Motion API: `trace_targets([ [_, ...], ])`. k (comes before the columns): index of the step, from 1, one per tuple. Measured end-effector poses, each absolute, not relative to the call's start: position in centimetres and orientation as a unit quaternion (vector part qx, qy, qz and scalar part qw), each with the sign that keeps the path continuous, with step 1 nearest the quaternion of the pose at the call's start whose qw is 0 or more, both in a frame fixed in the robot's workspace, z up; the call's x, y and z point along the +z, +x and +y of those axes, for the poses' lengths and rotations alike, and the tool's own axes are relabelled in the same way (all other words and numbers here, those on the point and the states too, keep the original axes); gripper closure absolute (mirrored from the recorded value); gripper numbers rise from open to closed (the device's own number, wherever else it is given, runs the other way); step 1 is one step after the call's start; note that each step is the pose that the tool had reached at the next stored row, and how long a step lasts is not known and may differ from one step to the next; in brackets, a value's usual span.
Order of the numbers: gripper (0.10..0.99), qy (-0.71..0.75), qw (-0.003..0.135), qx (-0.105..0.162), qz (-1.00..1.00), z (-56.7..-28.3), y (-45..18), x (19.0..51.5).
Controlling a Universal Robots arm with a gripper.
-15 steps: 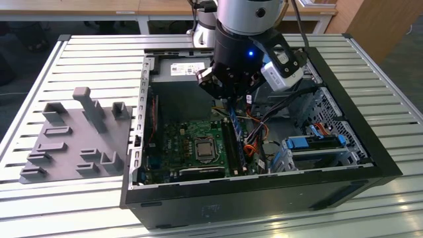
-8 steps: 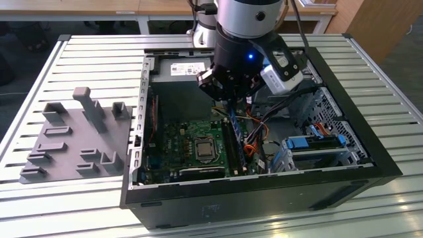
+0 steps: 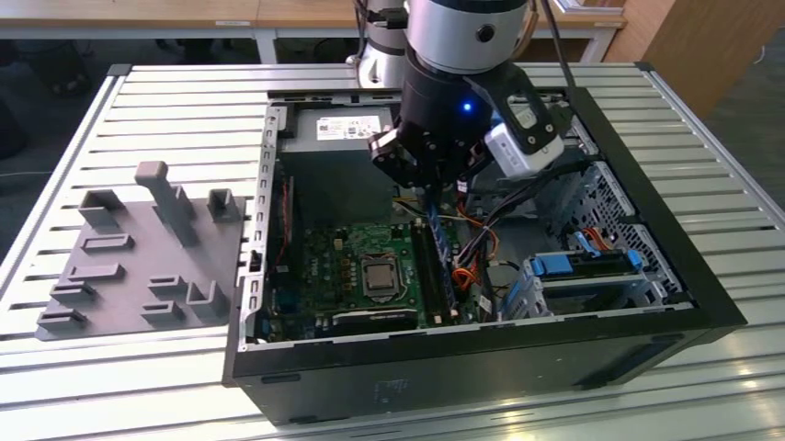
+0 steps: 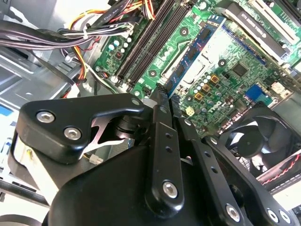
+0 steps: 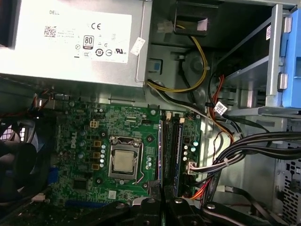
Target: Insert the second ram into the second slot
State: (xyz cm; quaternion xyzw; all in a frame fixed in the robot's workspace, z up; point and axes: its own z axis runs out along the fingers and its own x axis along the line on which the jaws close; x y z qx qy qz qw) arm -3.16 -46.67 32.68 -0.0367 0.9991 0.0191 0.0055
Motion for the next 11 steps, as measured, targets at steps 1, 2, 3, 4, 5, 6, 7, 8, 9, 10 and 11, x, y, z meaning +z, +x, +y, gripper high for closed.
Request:
trace_targets([
  [1,0.949,-0.036,0.005,0.019,0.999,-46.67,-3.16,32.64],
  [2,0.949,-0.036,0.005,0.019,0.999,-46.67,-3.16,32.60],
  [3,0.949,-0.036,0.005,0.019,0.999,-46.67,-3.15,32.56],
  [4,0.949,-0.036,0.005,0.019,0.999,-46.67,-3.15,32.51],
  [5,0.949,-0.036,0.005,0.019,0.999,-46.68,-3.15,32.48],
  [6,0.949,-0.036,0.005,0.019,0.999,-46.68,-3.15,32.44],
  [7,0.949,-0.036,0.005,0.019,0.999,-46.68,-3.15,32.40],
  [8,0.949,-0.036,0.005,0.019,0.999,-46.69,-3.15,32.35],
  [9,0.949,-0.036,0.005,0.019,0.999,-46.69,-3.15,32.31],
  [10,0.949,-0.036,0.005,0.019,0.999,-46.69,-3.15,32.26],
  [11,0.949,-0.036,0.005,0.019,0.999,-46.70,-3.15,32.21],
])
